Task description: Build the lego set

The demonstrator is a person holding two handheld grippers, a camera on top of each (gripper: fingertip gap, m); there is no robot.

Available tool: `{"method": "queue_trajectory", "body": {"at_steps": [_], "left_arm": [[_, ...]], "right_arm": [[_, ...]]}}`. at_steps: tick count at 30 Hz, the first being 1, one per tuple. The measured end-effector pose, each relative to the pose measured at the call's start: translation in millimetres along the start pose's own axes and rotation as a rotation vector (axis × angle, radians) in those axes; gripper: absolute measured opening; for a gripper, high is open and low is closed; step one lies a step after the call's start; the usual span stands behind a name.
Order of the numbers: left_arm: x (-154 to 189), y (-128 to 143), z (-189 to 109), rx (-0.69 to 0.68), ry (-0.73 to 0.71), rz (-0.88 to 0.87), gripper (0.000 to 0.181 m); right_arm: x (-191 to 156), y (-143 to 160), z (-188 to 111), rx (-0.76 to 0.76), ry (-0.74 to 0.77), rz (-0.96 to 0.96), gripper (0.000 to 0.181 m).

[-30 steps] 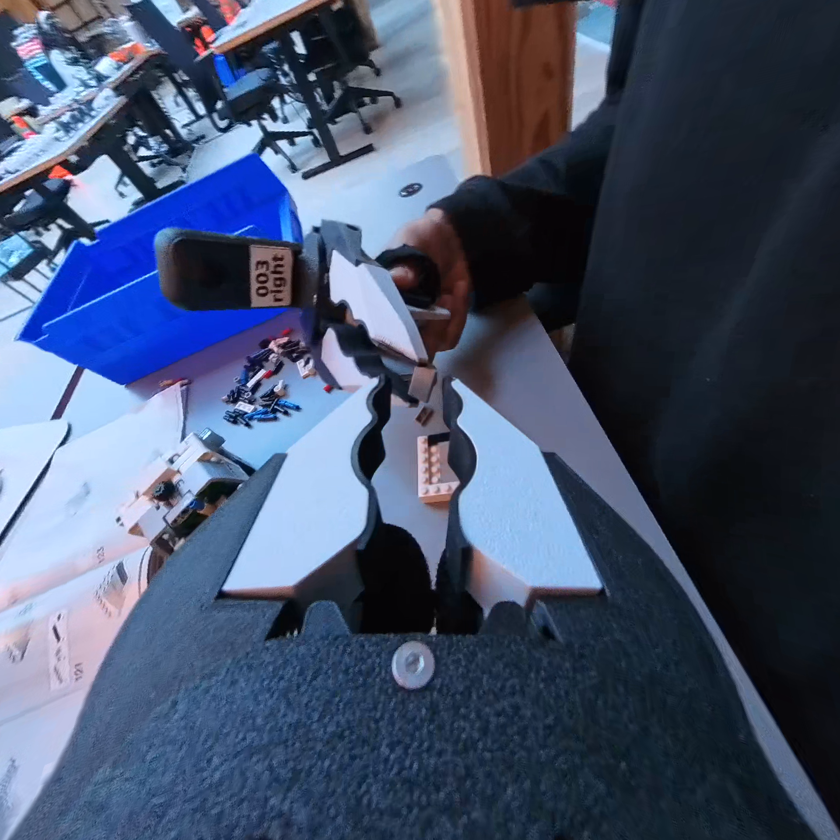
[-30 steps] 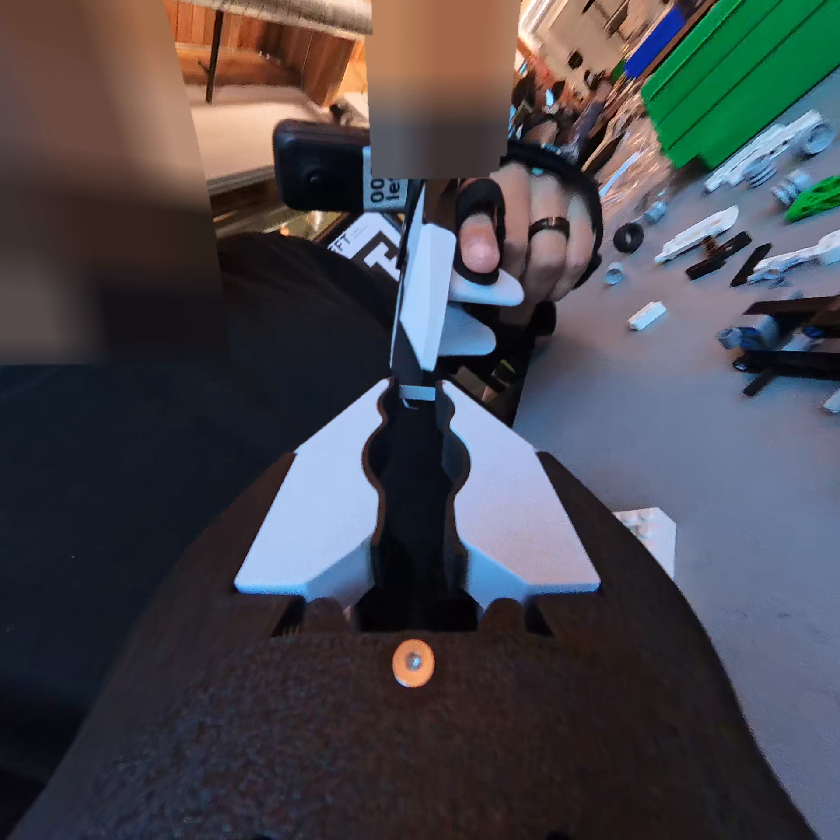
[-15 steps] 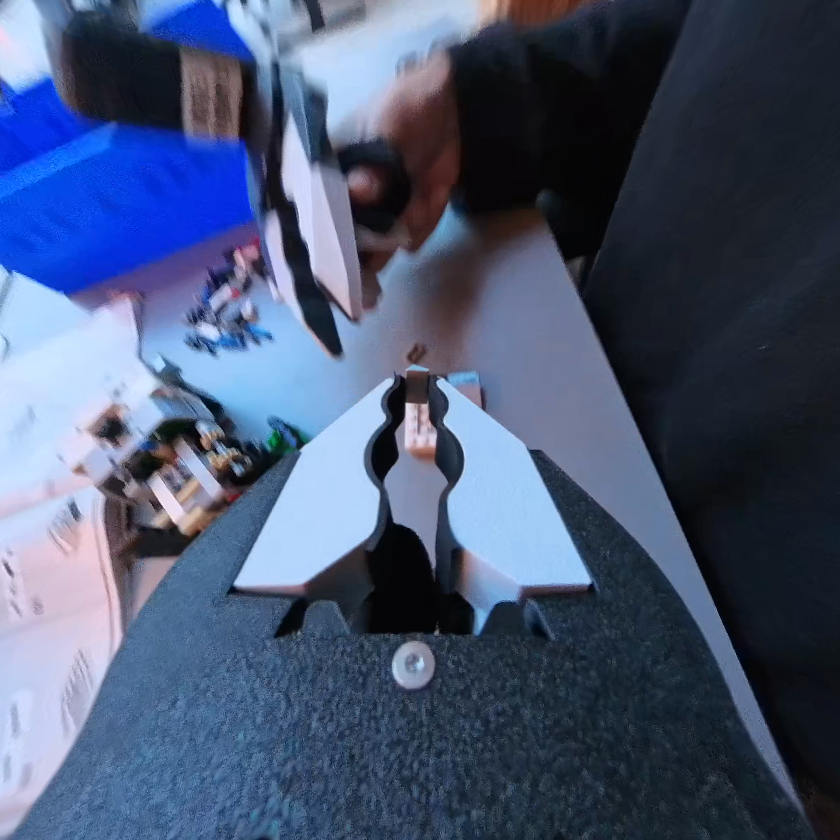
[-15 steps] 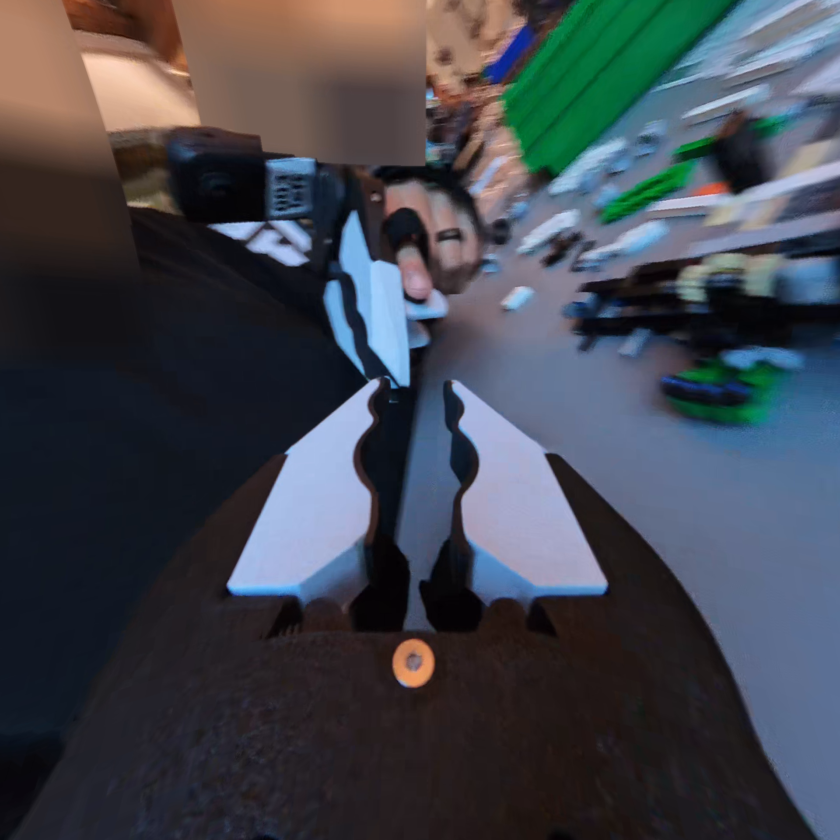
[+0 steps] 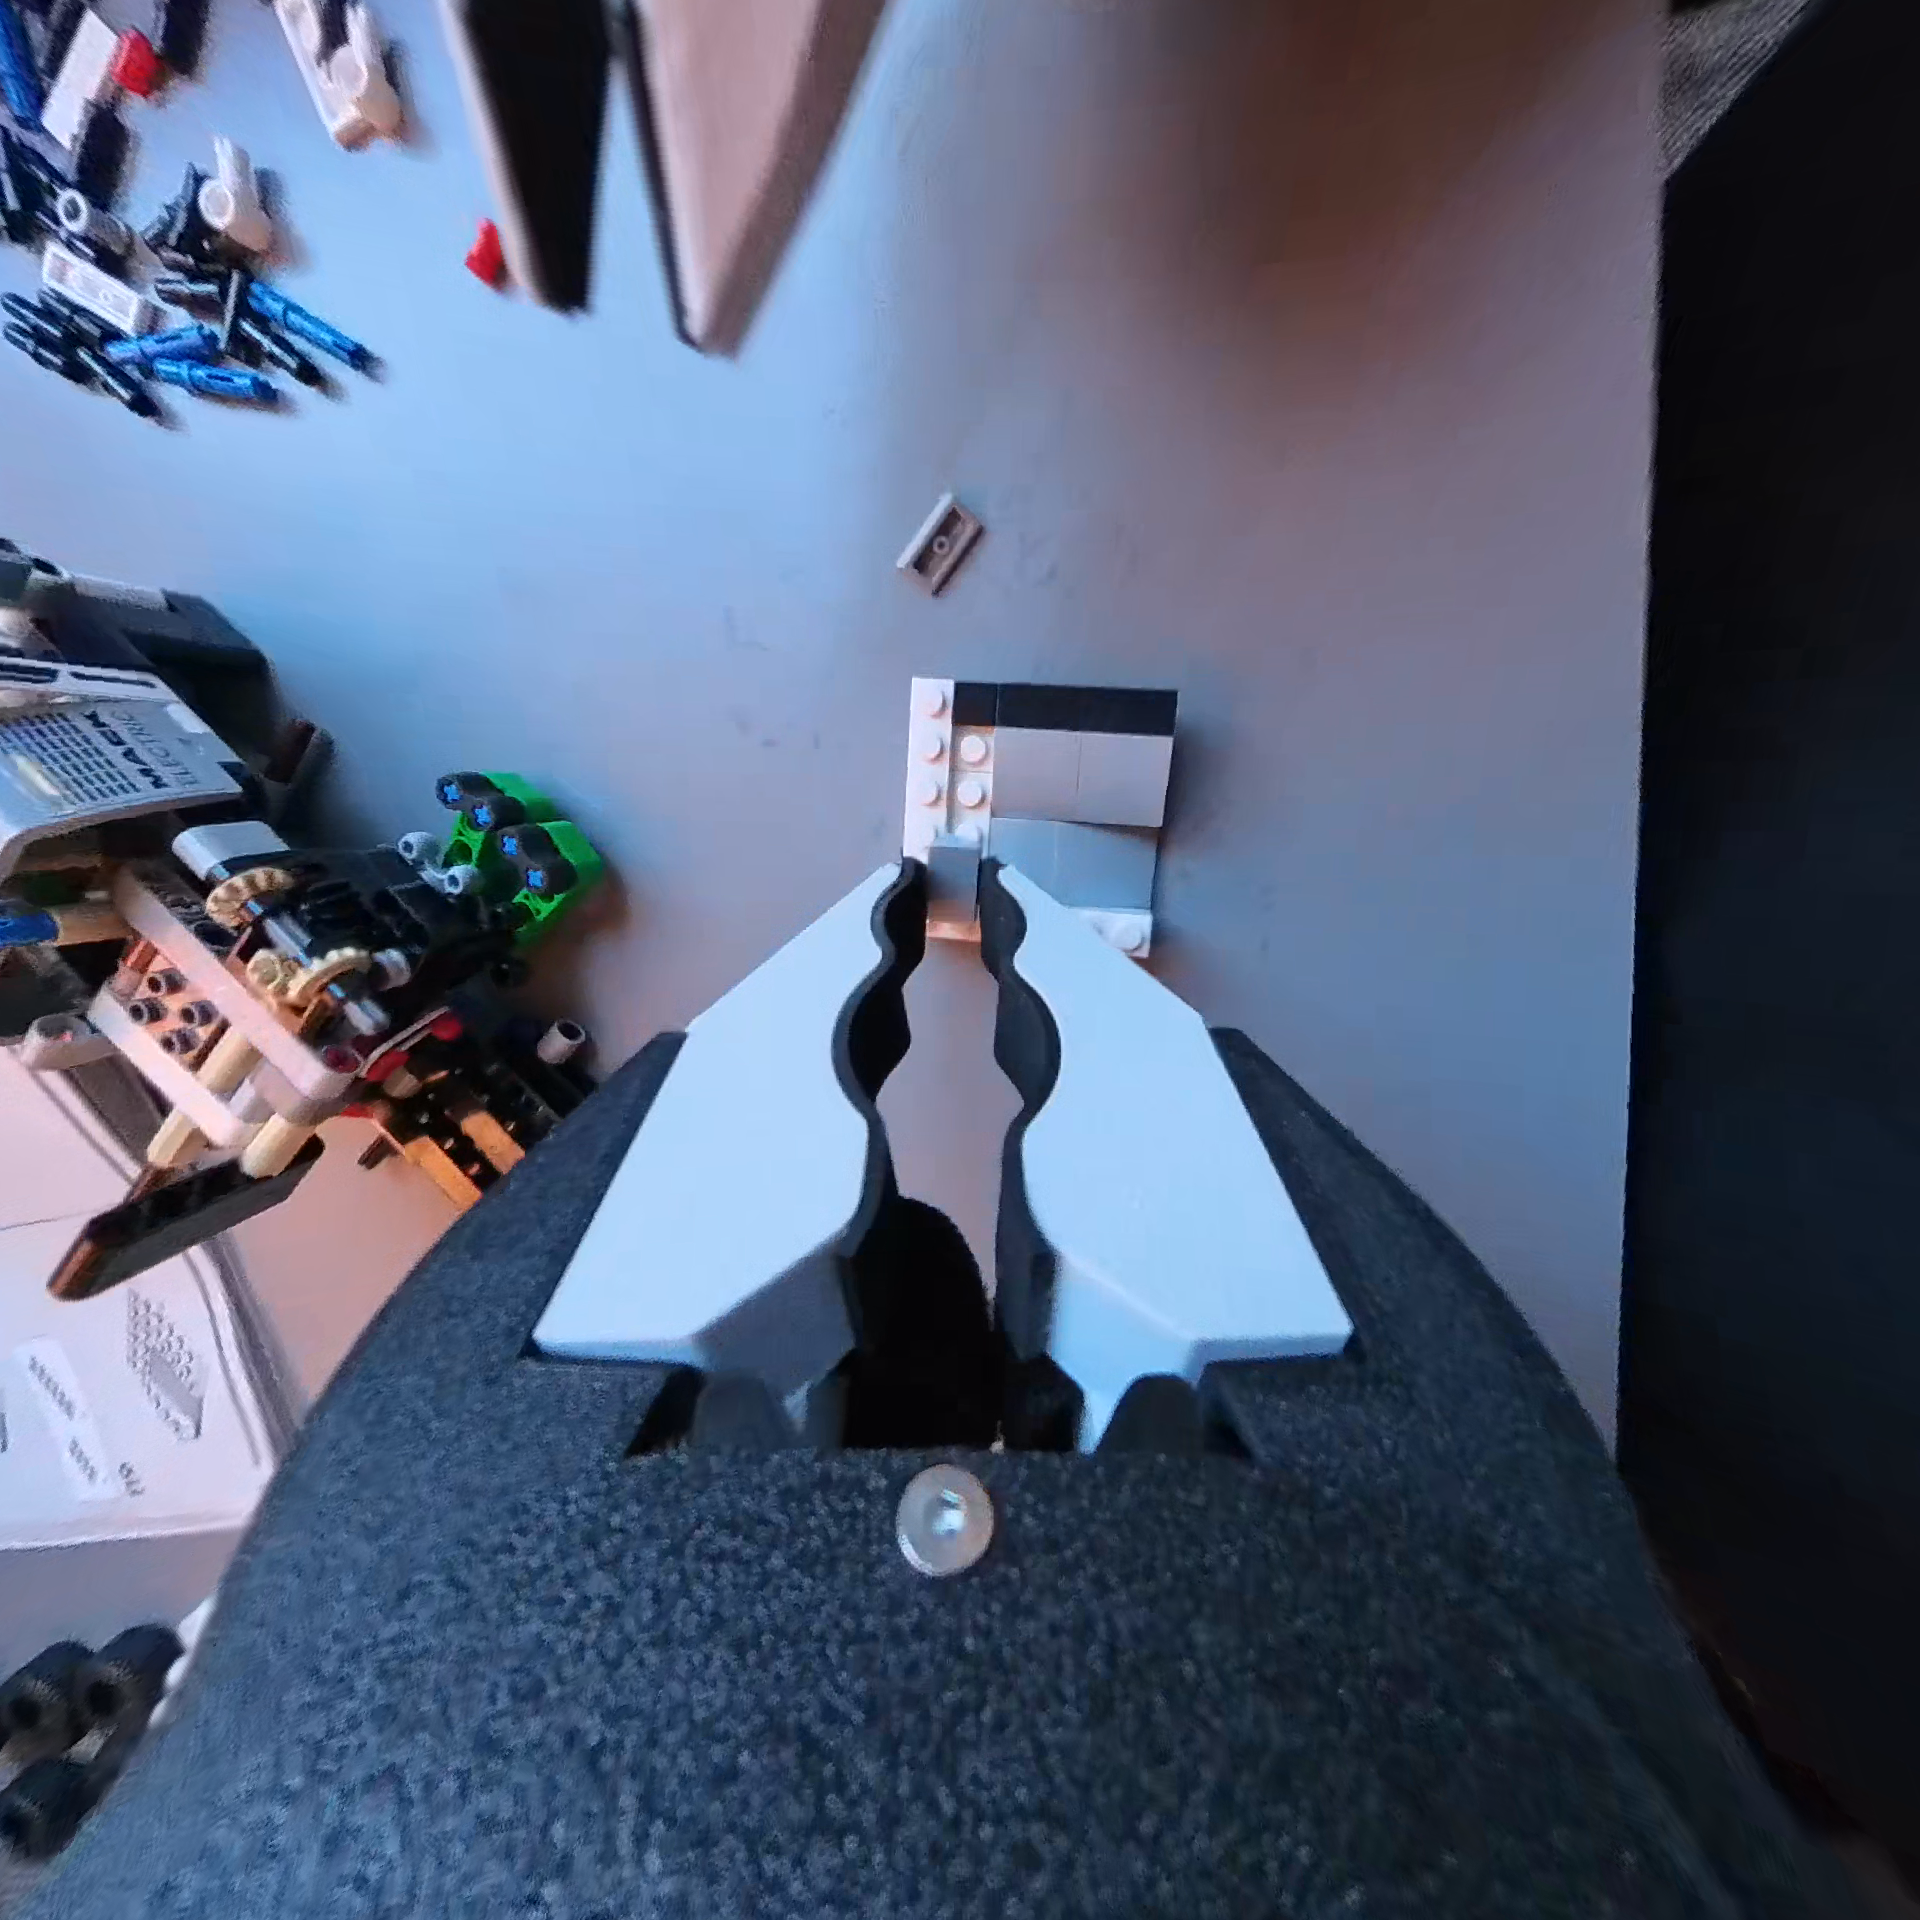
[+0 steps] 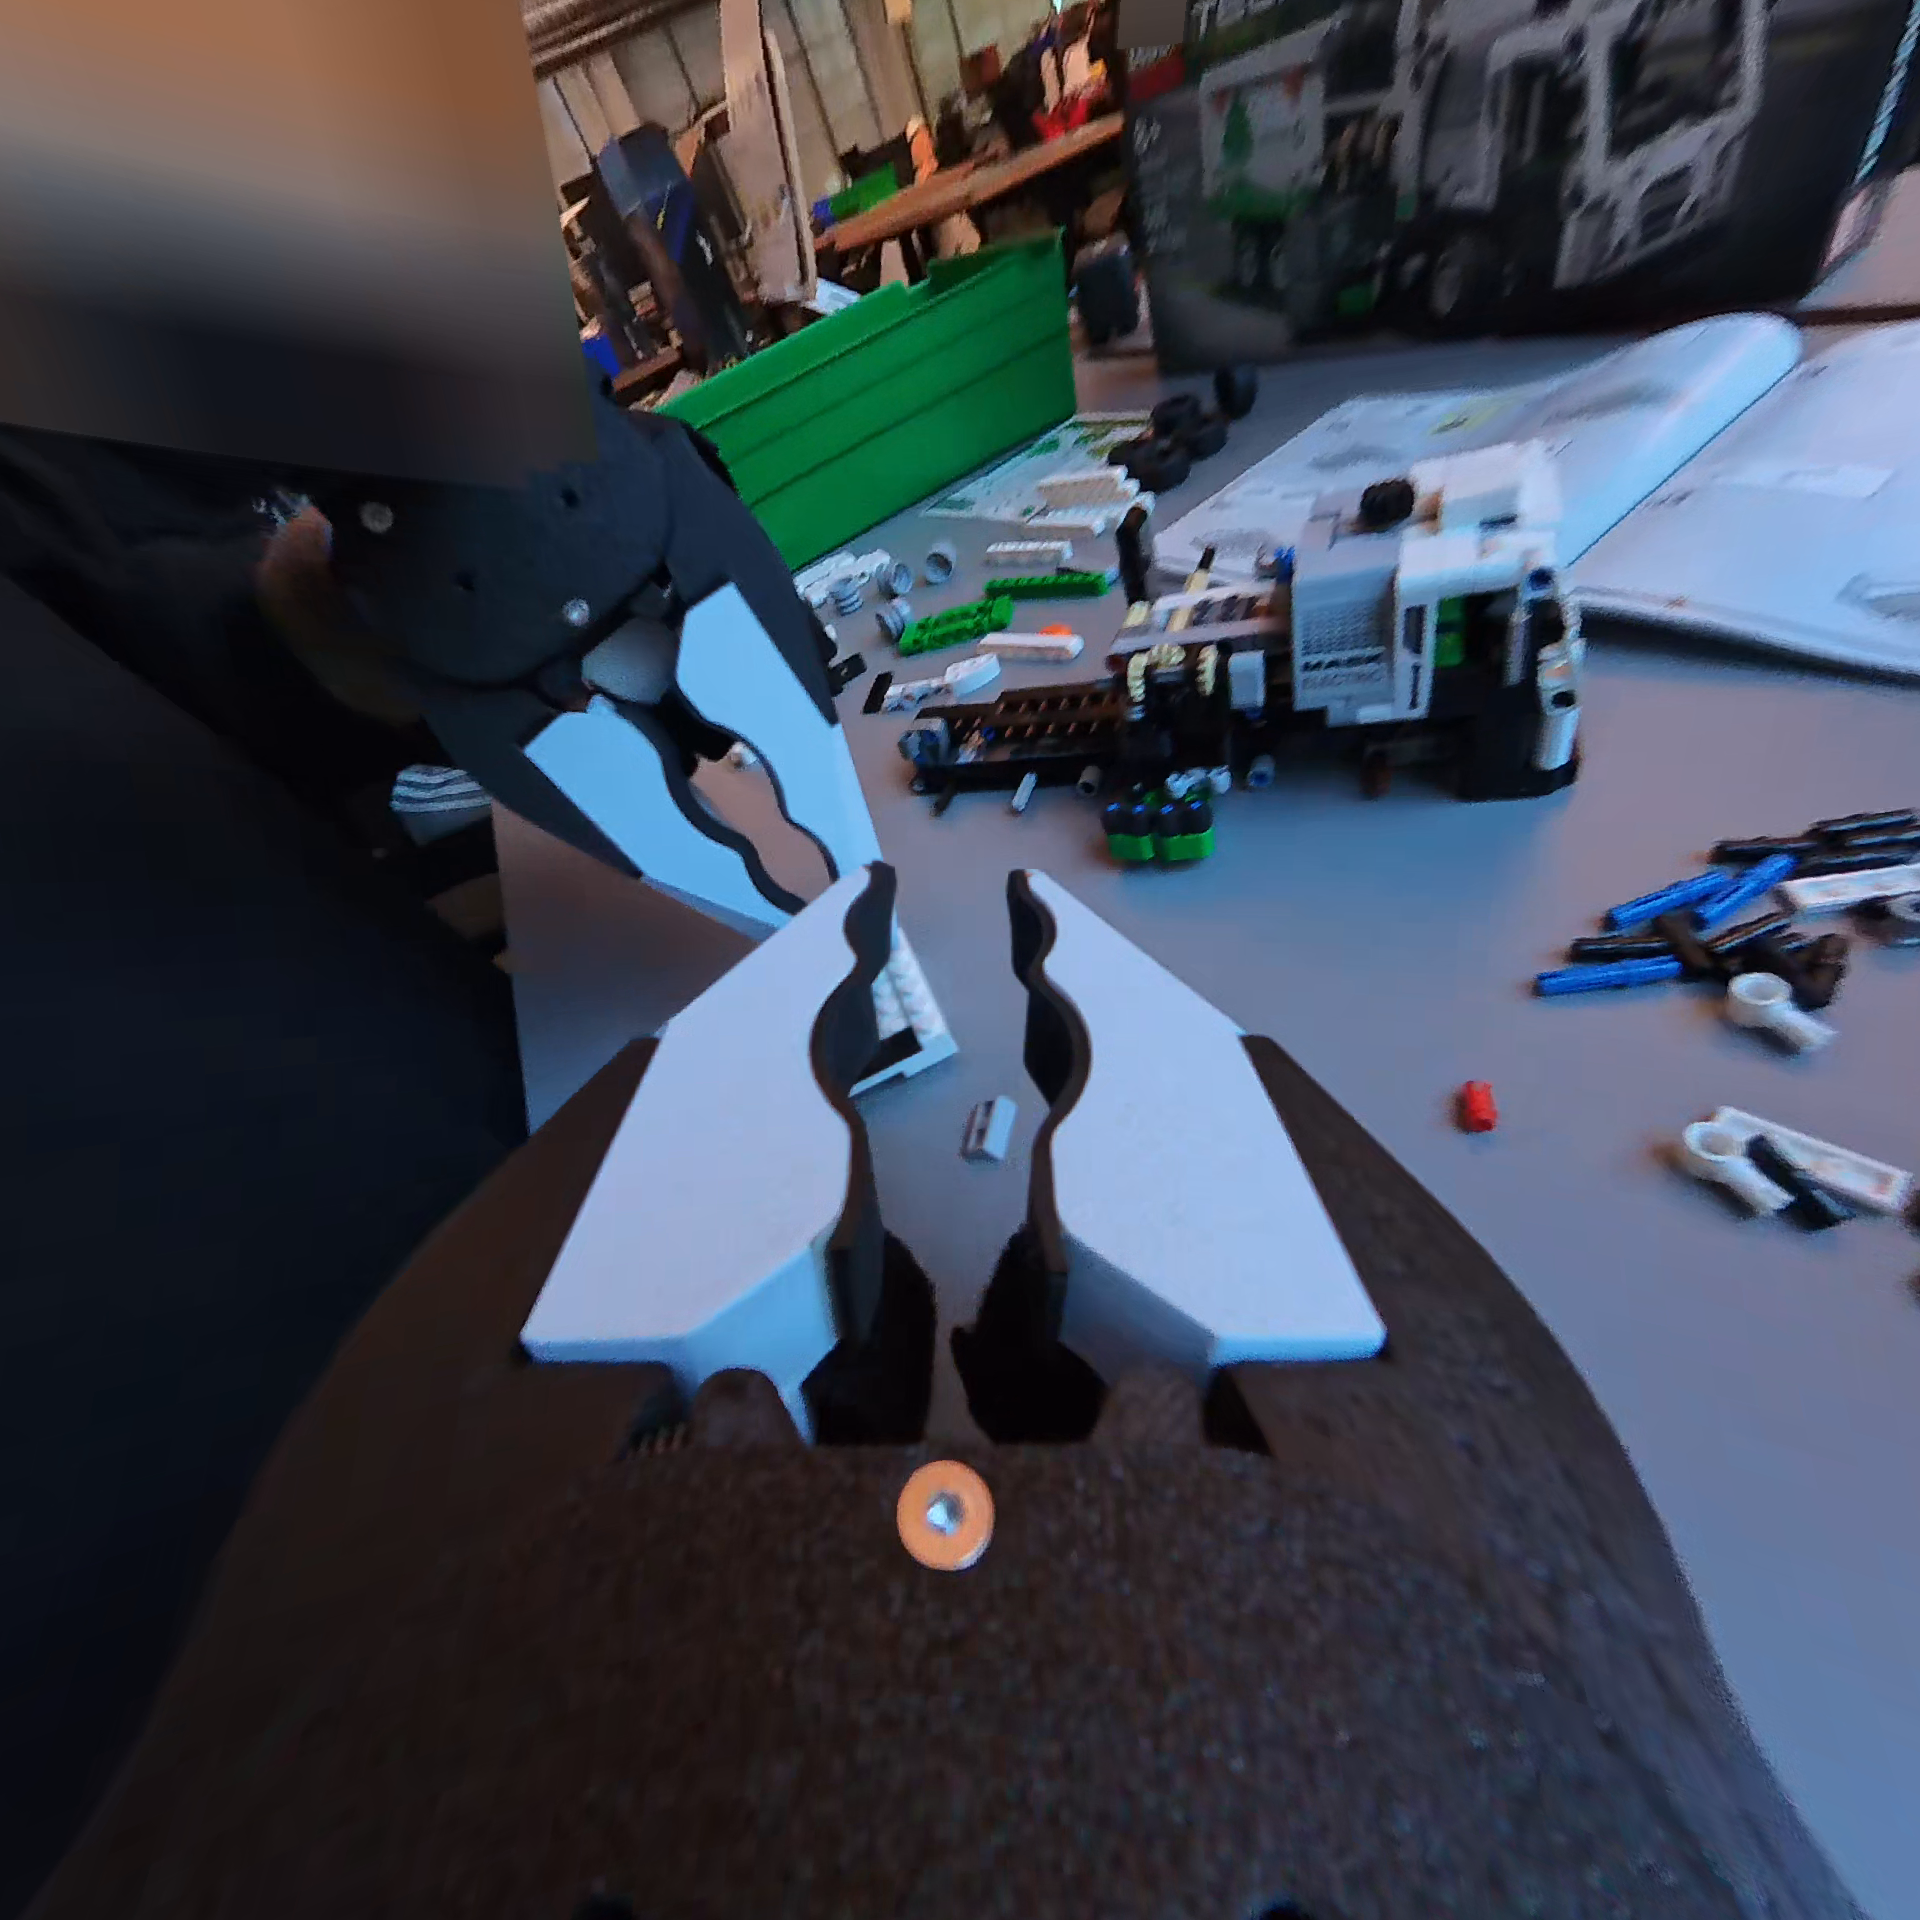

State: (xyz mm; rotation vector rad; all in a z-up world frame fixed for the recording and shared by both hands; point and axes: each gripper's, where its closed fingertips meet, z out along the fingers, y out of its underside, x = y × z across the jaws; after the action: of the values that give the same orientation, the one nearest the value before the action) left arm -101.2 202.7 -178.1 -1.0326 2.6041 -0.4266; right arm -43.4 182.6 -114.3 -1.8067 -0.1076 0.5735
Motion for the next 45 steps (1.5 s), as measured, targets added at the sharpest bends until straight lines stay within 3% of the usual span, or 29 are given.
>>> {"method": "queue_trajectory", "body": {"at_steps": [1,11,18,45], "left_arm": [[-1,1,1,-0.027,-0.017,0.004,0.008],[-8,1,-4,-0.205,-0.124,0.018,0.008],[-3,4,2,-0.291,-0.106,0.026,0.008],[1,-9,6,-0.267,-0.113,0.121,0.009]], "right_arm": [[2,-3,-3,0.021,0.007,-0.008,0.021],[4,-19,-20,0.162,-0.055,0.087,0.023],[2,-21,-24,0.185,-0.069,0.079,0.022],[2,-25,-30,0.219,-0.111,0.13,0.022]]}}
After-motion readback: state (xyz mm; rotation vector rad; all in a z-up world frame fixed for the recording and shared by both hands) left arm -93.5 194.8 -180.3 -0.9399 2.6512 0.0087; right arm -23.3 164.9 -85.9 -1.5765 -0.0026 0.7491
